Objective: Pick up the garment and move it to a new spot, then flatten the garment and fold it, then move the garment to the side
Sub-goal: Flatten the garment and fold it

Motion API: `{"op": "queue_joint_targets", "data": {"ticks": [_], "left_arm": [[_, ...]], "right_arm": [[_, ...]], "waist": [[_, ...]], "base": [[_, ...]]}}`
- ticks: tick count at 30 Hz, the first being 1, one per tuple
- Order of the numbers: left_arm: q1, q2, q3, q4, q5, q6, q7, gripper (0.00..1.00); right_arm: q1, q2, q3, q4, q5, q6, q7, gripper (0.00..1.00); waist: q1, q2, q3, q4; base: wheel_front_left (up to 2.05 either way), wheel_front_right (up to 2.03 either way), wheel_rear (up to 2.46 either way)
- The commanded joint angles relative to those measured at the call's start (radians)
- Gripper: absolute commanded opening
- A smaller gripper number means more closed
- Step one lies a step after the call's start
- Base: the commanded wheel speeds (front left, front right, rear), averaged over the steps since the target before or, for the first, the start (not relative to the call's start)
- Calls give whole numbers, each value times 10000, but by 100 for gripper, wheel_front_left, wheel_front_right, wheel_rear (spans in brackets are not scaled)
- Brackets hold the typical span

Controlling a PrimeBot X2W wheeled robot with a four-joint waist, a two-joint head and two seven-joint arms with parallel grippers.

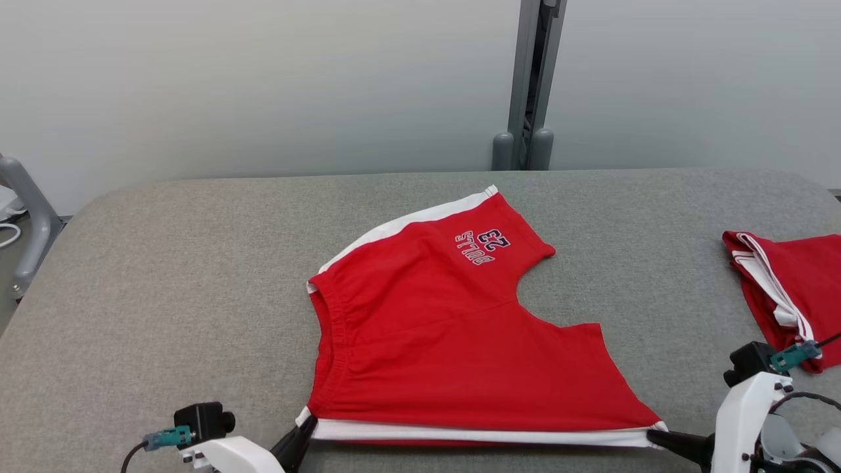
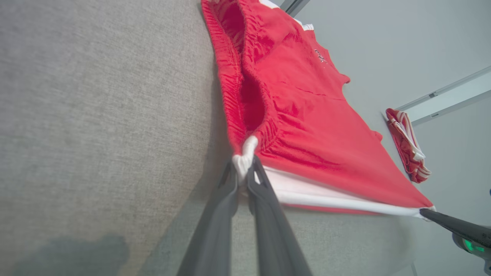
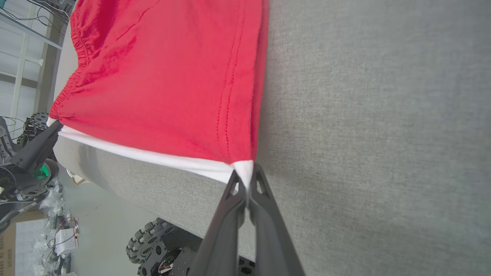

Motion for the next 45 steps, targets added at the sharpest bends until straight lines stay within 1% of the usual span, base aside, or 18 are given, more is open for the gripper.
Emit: {"op": "queue_joint_targets", "data": {"ticks": [1,12,13,14,22,28,37,42,45], "left_arm": [[311,314,119,-251,-67,231,48,0],[2162,890,-60,-3147,-484,964,1063,0],[2162,890,-60,-3147,-484,964,1063,0],[2402,984,-24,-3590,-586,1090,1192,0],[3069,1257,-86,-4887,-848,1386,1648,0],[3001,1084,157,-5535,-1380,1558,1898,0],[2378,979,592,-6657,-2341,1922,2702,0],[1711,796,773,-6950,-2704,1919,3002,0],[1173,534,909,-6946,-2930,1868,3024,0]], "right_arm": [[214,-425,-88,9,116,-64,164,0],[1059,-1221,-304,-992,668,-63,1026,0],[1059,-1221,-304,-992,668,-63,1026,0],[1162,-1420,-344,-1137,646,-63,1112,0],[1492,-1882,-563,-1769,468,-61,1334,0],[1237,-1911,-1019,-2208,361,-60,1209,0],[183,-1794,-1987,-2647,-129,-48,1147,0],[-722,-1540,-2529,-2539,-644,-45,1275,0],[-1332,-1342,-2842,-2329,-1059,-40,1403,0]], "waist": [[0,-1,-19,29],[0,-1,14,132],[0,-1,14,132],[0,-1,43,151],[0,-1,209,184],[0,-1,399,277],[0,-1,943,678],[0,-1,1505,1001],[0,-1,1945,1222]], "base": [[0,0,0],[0,0,0],[0,0,0],[0,0,0],[0,0,0],[0,0,0],[0,0,0],[0,0,0],[0,0,0]]}}
